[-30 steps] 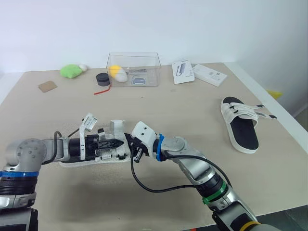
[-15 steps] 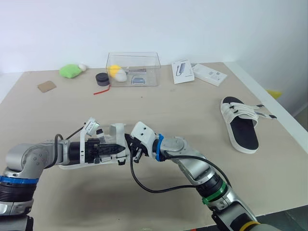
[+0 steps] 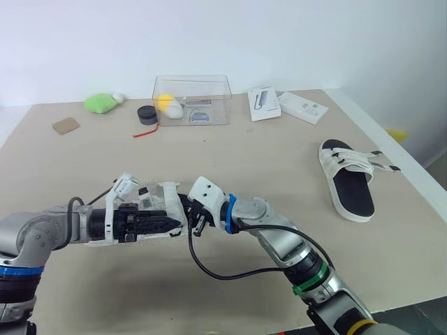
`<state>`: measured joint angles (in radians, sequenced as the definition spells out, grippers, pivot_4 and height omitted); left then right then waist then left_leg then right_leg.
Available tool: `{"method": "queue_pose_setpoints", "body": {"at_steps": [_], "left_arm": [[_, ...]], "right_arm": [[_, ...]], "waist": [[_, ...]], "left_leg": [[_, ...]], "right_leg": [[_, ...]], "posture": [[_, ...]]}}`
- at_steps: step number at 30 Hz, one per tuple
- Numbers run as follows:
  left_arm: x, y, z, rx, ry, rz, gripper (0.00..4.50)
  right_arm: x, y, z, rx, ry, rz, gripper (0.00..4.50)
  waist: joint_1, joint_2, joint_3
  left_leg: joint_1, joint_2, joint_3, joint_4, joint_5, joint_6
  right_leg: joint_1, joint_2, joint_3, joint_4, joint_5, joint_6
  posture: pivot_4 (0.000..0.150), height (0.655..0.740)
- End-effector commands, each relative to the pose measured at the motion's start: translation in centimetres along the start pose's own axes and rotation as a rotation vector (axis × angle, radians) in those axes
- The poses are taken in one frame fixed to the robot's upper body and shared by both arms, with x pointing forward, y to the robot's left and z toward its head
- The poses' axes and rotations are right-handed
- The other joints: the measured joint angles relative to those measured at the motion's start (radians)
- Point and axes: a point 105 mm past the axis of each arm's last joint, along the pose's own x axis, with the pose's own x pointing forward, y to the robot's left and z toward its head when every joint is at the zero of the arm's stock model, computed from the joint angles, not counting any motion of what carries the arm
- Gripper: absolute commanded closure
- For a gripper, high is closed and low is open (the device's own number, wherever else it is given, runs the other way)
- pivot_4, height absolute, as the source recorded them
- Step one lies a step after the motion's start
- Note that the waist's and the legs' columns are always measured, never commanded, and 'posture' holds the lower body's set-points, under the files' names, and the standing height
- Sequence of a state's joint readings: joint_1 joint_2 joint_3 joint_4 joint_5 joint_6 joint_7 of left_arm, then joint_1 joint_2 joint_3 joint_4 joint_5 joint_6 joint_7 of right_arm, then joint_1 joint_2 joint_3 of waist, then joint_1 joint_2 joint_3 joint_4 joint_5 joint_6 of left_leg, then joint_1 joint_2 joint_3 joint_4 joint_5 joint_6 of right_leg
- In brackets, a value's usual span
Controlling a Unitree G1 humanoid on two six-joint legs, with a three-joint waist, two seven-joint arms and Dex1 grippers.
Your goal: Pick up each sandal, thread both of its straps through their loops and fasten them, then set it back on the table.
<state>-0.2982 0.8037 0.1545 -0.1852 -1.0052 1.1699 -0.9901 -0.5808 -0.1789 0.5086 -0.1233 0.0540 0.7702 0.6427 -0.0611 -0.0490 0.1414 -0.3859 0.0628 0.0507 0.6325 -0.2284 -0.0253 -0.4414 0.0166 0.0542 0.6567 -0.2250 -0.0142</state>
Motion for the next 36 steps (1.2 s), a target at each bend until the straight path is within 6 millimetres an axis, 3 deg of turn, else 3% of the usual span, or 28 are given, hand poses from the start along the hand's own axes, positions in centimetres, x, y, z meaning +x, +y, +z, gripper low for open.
{"method": "queue_pose_setpoints", "body": {"at_steps": [1,5,8,13,14,15,22,25,28,29,30,31,32,33,36], "left_arm": [[-0.7,0.2,1.6,0.029,-0.055,0.029,0.83],[-0.3,0.6,3.6,0.034,-0.141,0.034,0.83],[0.3,1.7,3.9,0.027,-0.151,0.079,2.27],[0.9,1.4,2.9,0.038,-0.083,0.064,3.8],[0.9,1.4,2.4,0.045,-0.058,0.072,3.8],[0.9,1.4,2.1,0.047,-0.045,0.072,4.45],[0.3,0.7,1.4,0.062,-0.021,0.069,4.48],[-1.1,-0.8,3.0,0.087,-0.097,0.032,3.89],[-2.4,-2.3,3.2,0.131,-0.093,0.037,2.79],[-2.8,-2.6,3.1,0.136,-0.088,0.041,2.48],[-3.4,-3.2,2.9,0.144,-0.089,0.038,1.89],[-3.8,-3.9,2.7,0.146,-0.092,0.022,1.7],[-4.3,-4.6,2.5,0.142,-0.092,0.0,1.06],[-4.8,-5.4,1.9,0.142,-0.077,-0.011,1.06],[-5.1,-6.7,0.0,0.127,-0.023,-0.021,0.12]], "right_arm": [[0.2,-0.1,-2.5,0.041,0.096,-0.007,4.5],[0.3,-0.1,-2.5,0.043,0.094,-0.009,4.5],[0.3,-0.1,-2.5,0.044,0.092,-0.012,4.5],[0.2,-0.1,-2.5,0.046,0.092,-0.016,4.5],[0.2,-0.1,-2.5,0.047,0.092,-0.017,4.5],[0.2,-0.1,-2.5,0.048,0.092,-0.016,4.5],[0.3,0.1,-2.5,0.047,0.09,-0.008,4.5],[0.2,0.2,-2.5,0.05,0.089,-0.007,4.5],[0.2,0.2,-2.6,0.058,0.091,-0.009,4.5],[0.2,0.2,-2.6,0.06,0.091,-0.01,4.5],[0.1,0.2,-2.7,0.065,0.092,-0.01,4.5],[0.1,0.2,-2.8,0.068,0.093,-0.009,4.5],[0.0,0.2,-2.9,0.069,0.095,-0.009,4.5],[0.0,0.2,-3.0,0.07,0.097,-0.007,4.5],[-0.1,0.2,-3.1,0.063,0.101,0.001,4.5]], "waist": [[0.0,0.0,0.0],[0.002,0.0,0.0],[0.001,-0.001,0.0],[0.0,-0.001,0.0],[0.0,-0.001,0.0],[-0.001,-0.001,0.0],[-0.001,0.0,0.001],[-0.002,-0.001,0.001],[-0.003,-0.001,0.001],[-0.004,-0.001,0.001],[-0.004,-0.001,0.001],[-0.006,0.0,0.002],[-0.006,0.0,0.002],[-0.007,0.0,0.002],[-0.011,-0.001,0.002]], "left_leg": [[0.0,0.0,0.0,0.0,0.0,0.0],[0.0,-0.001,0.0,0.0,0.0,0.0],[-0.001,0.0,0.0,0.0,0.0,0.0],[-0.001,0.0,0.0,0.0,0.0,0.0],[-0.001,0.0,0.0,0.0,0.0,0.0],[-0.001,0.0,0.0,0.0,0.0,0.0],[-0.001,0.0,0.0,0.0,0.0,0.0],[-0.001,0.0,0.0,0.0,0.0,0.0],[-0.002,0.001,-0.001,0.0,0.0,0.0],[-0.002,0.001,-0.001,0.0,0.0,0.0],[-0.002,0.001,0.0,-0.001,0.0,0.0],[-0.001,0.001,0.0,-0.001,0.0,0.0],[-0.001,0.001,0.0,-0.001,0.0,0.0],[-0.002,0.001,0.0,-0.001,0.0,0.0],[-0.002,0.0,0.0,-0.001,-0.001,-0.001]], "right_leg": [[0.0,0.0,0.0,0.0,0.0,0.0],[0.0,-0.001,0.0,0.0,0.0,0.001],[0.0,0.0,0.0,0.0,0.002,0.002],[0.0,0.0,0.0,0.0,0.003,0.004],[0.0,0.0,0.0,0.0,0.003,0.004],[0.0,0.0,0.0,0.0,0.003,0.004],[0.0,0.0,0.0,0.0,0.002,0.003],[0.0,0.0,0.0,0.0,0.002,0.003],[-0.001,0.0,-0.001,0.0,0.002,0.003],[-0.001,0.0,-0.001,-0.001,0.002,0.003],[-0.001,0.0,-0.001,-0.001,0.001,0.003],[-0.001,-0.001,-0.001,-0.001,0.001,0.003],[-0.001,-0.001,0.0,-0.001,0.0,0.001],[-0.001,-0.001,0.0,-0.001,0.0,0.001],[-0.001,-0.003,-0.001,-0.002,-0.002,0.001]], "posture": [[0.15,0.74],[0.15,0.74],[0.15,0.74],[0.15,0.74],[0.15,0.74],[0.15,0.74],[0.15,0.74],[0.15,0.74],[0.15,0.74],[0.15,0.74],[0.15,0.74],[0.15,0.74],[0.15,0.74],[0.15,0.74],[0.15,0.74]]}}
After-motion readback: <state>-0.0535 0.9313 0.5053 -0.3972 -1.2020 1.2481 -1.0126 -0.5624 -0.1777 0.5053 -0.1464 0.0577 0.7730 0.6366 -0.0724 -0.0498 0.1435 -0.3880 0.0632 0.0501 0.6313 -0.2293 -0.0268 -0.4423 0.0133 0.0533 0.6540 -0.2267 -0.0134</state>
